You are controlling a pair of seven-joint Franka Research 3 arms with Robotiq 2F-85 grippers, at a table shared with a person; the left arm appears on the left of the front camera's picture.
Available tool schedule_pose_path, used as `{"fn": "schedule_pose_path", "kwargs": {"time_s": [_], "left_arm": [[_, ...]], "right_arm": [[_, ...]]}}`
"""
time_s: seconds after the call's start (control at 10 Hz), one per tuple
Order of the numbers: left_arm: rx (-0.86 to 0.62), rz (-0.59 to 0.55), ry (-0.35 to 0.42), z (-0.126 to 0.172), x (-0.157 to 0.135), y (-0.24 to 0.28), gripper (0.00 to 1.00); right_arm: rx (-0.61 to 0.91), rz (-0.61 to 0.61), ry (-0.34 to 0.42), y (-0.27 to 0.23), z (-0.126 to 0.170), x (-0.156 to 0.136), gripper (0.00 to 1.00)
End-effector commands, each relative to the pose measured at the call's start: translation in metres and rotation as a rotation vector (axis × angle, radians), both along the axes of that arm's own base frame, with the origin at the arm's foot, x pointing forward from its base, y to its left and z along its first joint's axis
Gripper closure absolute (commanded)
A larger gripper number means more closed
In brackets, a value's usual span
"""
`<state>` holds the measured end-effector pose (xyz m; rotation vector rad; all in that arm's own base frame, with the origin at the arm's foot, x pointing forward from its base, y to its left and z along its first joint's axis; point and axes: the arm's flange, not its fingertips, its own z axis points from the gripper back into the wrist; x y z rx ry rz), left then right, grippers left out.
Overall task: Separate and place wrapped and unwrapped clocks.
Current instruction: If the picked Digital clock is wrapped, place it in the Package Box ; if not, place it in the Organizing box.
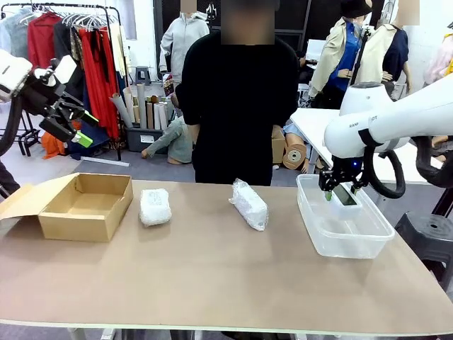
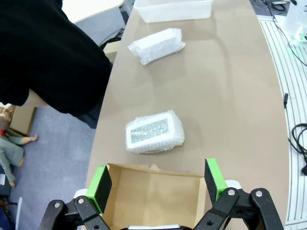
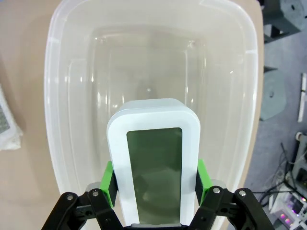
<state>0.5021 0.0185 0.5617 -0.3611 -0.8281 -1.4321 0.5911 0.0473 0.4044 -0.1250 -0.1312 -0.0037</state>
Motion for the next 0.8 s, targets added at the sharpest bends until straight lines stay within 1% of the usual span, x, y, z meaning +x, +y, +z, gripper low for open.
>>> {"fn": "schedule_pose_path", "kwargs": {"time_s": [0.0,0.2,0.4,0.7], "left_arm": [[-0.003,-0.001,-0.001,0.001,0.000,0.000,0.00],[-0.003,-0.001,-0.001,0.001,0.000,0.000,0.00],[-0.003,-0.001,-0.001,0.001,0.000,0.000,0.00],[-0.003,-0.001,-0.001,0.001,0.000,0.000,0.00]], "right_arm": [[0.010,-0.057,-0.015,-0.003,-0.006,0.012,1.00],[0.021,-0.089,0.018,-0.015,-0.023,0.022,1.00],[0.046,-0.097,0.055,-0.018,-0.039,0.025,1.00],[0.041,-0.109,0.065,-0.019,-0.055,0.027,1.00]]}}
